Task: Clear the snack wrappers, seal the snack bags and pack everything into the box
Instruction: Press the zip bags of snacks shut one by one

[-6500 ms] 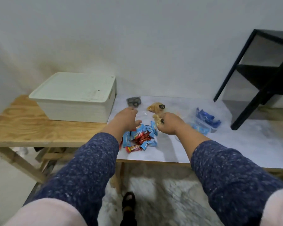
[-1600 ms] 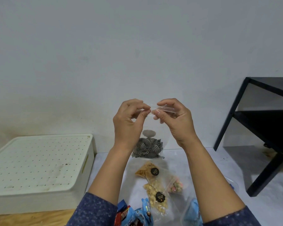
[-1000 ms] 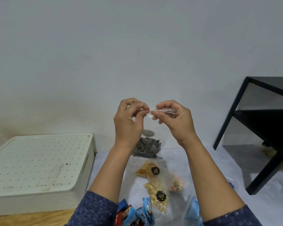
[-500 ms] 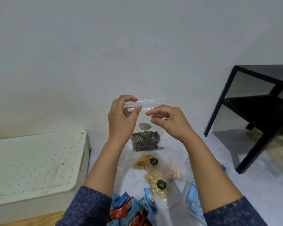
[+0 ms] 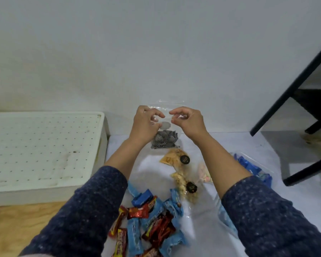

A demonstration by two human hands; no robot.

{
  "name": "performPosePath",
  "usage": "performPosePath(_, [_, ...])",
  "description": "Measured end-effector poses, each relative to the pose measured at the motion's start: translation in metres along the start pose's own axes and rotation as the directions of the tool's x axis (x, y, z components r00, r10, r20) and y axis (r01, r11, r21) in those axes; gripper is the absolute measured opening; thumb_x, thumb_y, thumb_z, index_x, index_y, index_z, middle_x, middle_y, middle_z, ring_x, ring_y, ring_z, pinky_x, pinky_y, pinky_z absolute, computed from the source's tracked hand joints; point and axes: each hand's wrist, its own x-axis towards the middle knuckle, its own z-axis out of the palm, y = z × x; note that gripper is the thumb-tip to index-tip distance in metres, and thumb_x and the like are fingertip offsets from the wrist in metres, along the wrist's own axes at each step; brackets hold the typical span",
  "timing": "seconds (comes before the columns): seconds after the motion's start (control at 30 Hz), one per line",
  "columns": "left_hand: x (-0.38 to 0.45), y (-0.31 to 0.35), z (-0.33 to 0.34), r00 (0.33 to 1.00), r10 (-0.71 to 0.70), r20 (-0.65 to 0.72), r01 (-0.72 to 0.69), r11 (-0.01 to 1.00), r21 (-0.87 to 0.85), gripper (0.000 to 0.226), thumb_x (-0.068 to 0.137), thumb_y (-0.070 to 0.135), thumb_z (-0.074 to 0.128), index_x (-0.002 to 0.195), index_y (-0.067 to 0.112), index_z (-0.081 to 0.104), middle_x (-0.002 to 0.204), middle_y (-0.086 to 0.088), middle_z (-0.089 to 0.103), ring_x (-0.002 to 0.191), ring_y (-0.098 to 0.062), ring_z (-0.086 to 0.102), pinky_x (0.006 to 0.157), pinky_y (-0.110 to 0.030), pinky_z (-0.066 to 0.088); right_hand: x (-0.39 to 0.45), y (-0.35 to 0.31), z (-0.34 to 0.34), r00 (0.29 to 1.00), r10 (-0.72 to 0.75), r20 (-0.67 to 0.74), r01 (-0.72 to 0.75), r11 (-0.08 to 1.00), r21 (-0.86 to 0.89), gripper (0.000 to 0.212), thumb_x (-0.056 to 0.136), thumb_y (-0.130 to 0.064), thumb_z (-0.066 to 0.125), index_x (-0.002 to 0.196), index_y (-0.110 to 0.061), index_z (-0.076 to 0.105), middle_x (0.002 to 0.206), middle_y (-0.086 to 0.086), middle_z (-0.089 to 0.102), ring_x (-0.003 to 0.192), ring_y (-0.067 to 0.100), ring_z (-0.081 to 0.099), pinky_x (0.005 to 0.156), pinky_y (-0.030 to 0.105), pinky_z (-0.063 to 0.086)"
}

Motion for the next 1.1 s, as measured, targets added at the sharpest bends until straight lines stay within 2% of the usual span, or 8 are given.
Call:
performPosePath(0.1, [0.012, -0.027, 0.017, 0.996, -0.092, -0.006, 0.092, 0.995, 0.05, 0.026, 0.077, -0.002, 0.067, 0.096, 0.017, 0.069, 0.108, 0.001, 0.037, 0.087, -0.013, 0.056, 0.079, -0.018, 0.048, 0.025, 0.027, 0.016, 0.997, 0.044, 0.061, -0.041, 0.998, -0.041, 0.022, 0.079, -0.001, 0.069, 0.092, -0.018, 0.073, 0.079, -0.005, 0.064, 0.07, 0.007, 0.055, 0.075, 0.022, 0.049])
performPosePath(0.2, [0.024, -0.053, 0.031, 0.984, -0.177, -0.001, 0.176, 0.979, 0.102, 0.029, 0.078, -0.004, 0.064, 0.1, 0.014, 0.067, 0.11, 0.002, 0.034, 0.089, -0.014, 0.054, 0.082, -0.018, 0.046, 0.049, 0.058, 0.031, 0.988, 0.098, 0.116, -0.091, 0.994, -0.058, 0.02, 0.083, -0.003, 0.065, 0.092, -0.019, 0.074, 0.09, -0.005, 0.065, 0.079, 0.009, 0.056, 0.082, 0.026, 0.051])
performPosePath(0.33, [0.037, -0.078, 0.044, 0.967, -0.256, 0.003, 0.25, 0.948, 0.198, 0.032, 0.08, 0.002, 0.067, 0.109, 0.013, 0.065, 0.115, -0.004, 0.041, 0.091, -0.009, 0.05, 0.084, -0.014, 0.041, 0.072, 0.091, 0.04, 0.972, 0.125, 0.201, -0.106, 0.989, -0.104, 0.023, 0.086, -0.003, 0.058, 0.095, -0.017, 0.073, 0.087, -0.005, 0.067, 0.076, 0.005, 0.06, 0.078, 0.023, 0.05])
performPosePath(0.47, [0.045, -0.087, 0.052, 0.961, -0.273, 0.031, 0.256, 0.931, 0.258, 0.046, 0.079, 0.009, 0.071, 0.122, 0.015, 0.058, 0.129, -0.01, 0.043, 0.112, -0.017, 0.054, 0.091, -0.014, 0.037, 0.088, 0.111, 0.039, 0.967, 0.105, 0.233, -0.065, 0.983, -0.172, 0.035, 0.084, 0.006, 0.052, 0.103, -0.016, 0.072, 0.105, 0.005, 0.07, 0.095, 0.014, 0.063, 0.088, 0.025, 0.051])
performPosePath(0.6, [0.048, -0.084, 0.054, 0.957, -0.286, 0.035, 0.262, 0.913, 0.313, 0.061, 0.079, 0.015, 0.071, 0.135, 0.019, 0.048, 0.145, -0.012, 0.031, 0.134, -0.023, 0.036, 0.103, -0.016, 0.025, 0.089, 0.112, 0.033, 0.964, 0.12, 0.235, -0.066, 0.972, -0.226, 0.045, 0.084, 0.003, 0.045, 0.115, -0.021, 0.066, 0.122, 0.002, 0.063, 0.113, 0.015, 0.057, 0.096, 0.023, 0.045])
performPosePath(0.67, [0.046, -0.079, 0.055, 0.953, -0.302, 0.032, 0.276, 0.905, 0.322, 0.063, 0.081, 0.016, 0.069, 0.139, 0.019, 0.043, 0.151, -0.013, 0.021, 0.139, -0.022, 0.029, 0.107, -0.019, 0.024, 0.084, 0.11, 0.023, 0.969, 0.118, 0.217, -0.063, 0.968, -0.244, 0.047, 0.085, 0.001, 0.045, 0.124, -0.023, 0.061, 0.129, 0.001, 0.059, 0.115, 0.016, 0.056, 0.093, 0.018, 0.041])
performPosePath(0.87, [0.023, -0.05, 0.062, 0.972, -0.221, 0.077, 0.188, 0.934, 0.303, 0.057, 0.086, 0.017, 0.061, 0.139, 0.019, 0.04, 0.154, -0.008, 0.012, 0.14, -0.02, 0.026, 0.095, -0.016, 0.027, 0.051, 0.099, -0.015, 0.982, 0.073, 0.176, -0.016, 0.953, -0.304, 0.047, 0.089, -0.007, 0.051, 0.134, -0.021, 0.052, 0.139, 0.0, 0.051, 0.127, 0.017, 0.048, 0.1, 0.02, 0.034])
performPosePath(1.1, [-0.055, -0.023, 0.096, 0.949, -0.146, 0.279, 0.066, 0.958, 0.277, 0.056, 0.086, 0.024, 0.061, 0.138, 0.015, 0.042, 0.15, -0.012, 0.025, 0.135, -0.023, 0.033, 0.109, -0.03, 0.031, -0.028, 0.112, -0.053, 0.982, 0.096, 0.163, -0.022, 0.914, -0.404, 0.05, 0.088, -0.01, 0.057, 0.136, -0.023, 0.049, 0.142, 0.002, 0.048, 0.129, 0.02, 0.046, 0.103, 0.023, 0.033])
